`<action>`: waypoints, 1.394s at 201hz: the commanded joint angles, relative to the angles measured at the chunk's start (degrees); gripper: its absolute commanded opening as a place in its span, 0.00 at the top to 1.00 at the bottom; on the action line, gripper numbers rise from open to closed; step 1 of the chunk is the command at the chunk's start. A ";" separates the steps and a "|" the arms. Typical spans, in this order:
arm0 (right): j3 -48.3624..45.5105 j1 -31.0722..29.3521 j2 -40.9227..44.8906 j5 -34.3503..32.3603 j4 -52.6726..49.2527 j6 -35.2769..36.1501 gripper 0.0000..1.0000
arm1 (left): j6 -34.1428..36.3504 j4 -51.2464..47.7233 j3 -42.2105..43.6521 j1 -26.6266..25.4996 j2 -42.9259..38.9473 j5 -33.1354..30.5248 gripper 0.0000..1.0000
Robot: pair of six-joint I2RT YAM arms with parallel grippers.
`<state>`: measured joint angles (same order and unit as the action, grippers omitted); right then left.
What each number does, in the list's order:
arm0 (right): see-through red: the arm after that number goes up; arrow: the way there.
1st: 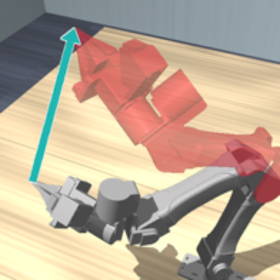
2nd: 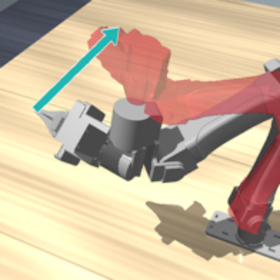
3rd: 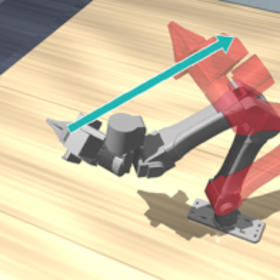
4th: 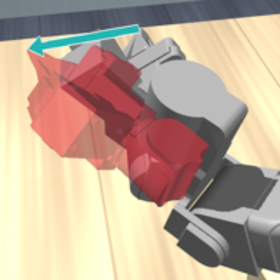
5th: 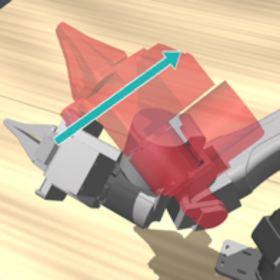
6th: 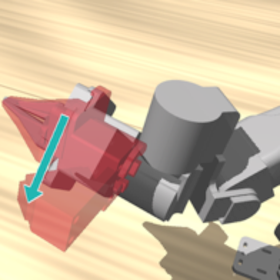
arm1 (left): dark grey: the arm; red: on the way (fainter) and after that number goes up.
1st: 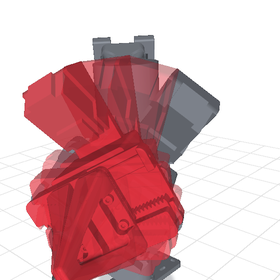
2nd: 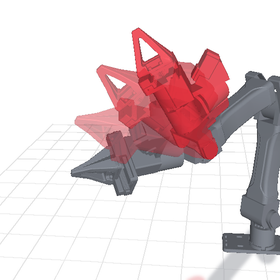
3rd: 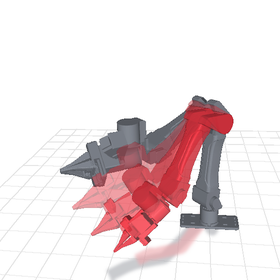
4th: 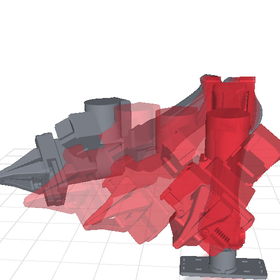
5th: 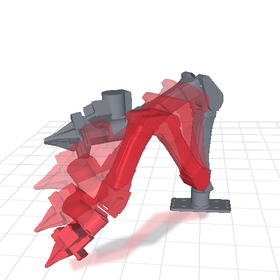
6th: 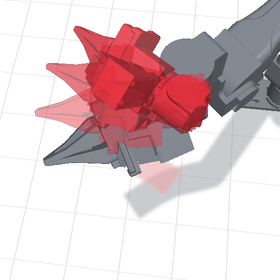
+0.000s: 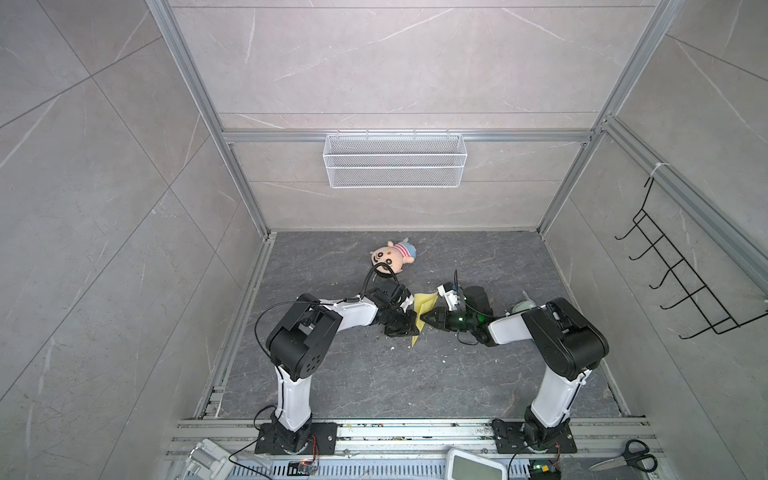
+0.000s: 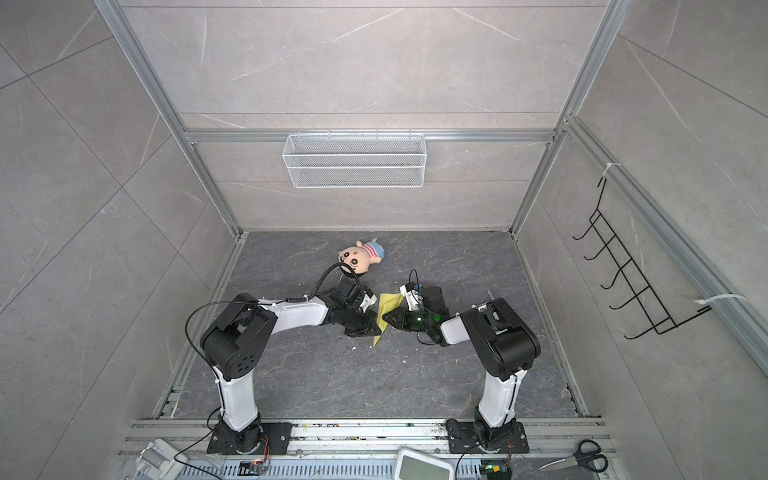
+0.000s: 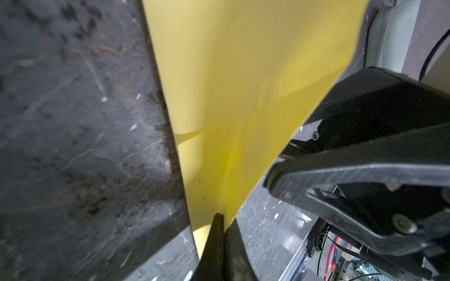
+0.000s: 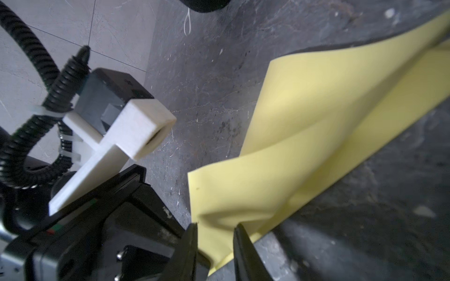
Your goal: Fold a paper plane with a square sheet of paper (pick it up from the middle)
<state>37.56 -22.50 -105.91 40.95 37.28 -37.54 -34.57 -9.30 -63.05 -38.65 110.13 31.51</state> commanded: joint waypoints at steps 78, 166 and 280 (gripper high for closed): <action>3.87 -0.46 -3.79 2.27 2.54 0.48 0.72 | -3.79 -0.41 -0.41 1.61 2.27 2.55 0.99; 4.81 -0.50 -7.01 -2.13 1.02 -0.52 0.72 | -4.29 -0.80 -0.32 2.18 1.61 1.98 0.85; 4.10 -0.46 -7.48 -7.64 -3.32 -2.46 0.72 | -0.70 -4.66 0.98 1.99 -0.30 -3.29 0.85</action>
<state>41.65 -22.98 -112.16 38.59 39.05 -39.48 -36.84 -9.32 -62.87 -36.86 111.35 31.59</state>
